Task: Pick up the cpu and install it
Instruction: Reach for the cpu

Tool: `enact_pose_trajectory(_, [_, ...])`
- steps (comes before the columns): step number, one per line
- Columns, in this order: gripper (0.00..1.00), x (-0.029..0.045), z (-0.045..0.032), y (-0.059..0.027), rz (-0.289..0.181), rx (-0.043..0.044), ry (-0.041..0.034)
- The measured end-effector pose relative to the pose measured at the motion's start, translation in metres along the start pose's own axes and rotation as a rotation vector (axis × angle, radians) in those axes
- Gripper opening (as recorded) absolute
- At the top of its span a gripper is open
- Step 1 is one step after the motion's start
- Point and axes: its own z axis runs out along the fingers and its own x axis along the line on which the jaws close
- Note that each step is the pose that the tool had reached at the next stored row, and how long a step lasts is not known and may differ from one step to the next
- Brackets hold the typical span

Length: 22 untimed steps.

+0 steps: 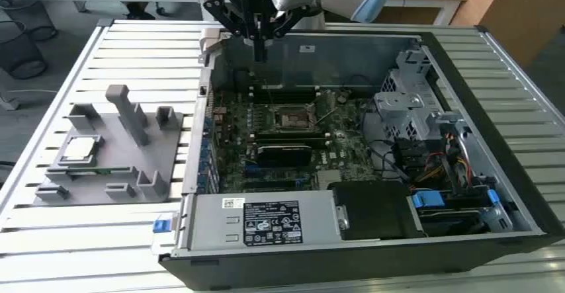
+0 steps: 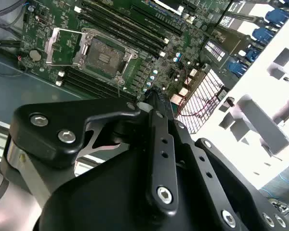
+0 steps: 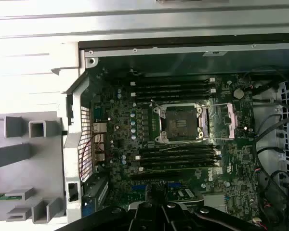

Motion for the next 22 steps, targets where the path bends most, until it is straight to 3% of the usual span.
enact_pose_trajectory(8, [0.11,0.0015,0.0000,-0.0001,0.000,-0.0001,0.0000])
enact_pose_trajectory(22, [0.11,0.0201,-0.0005,-0.0013,0.000,0.0000,0.0000])
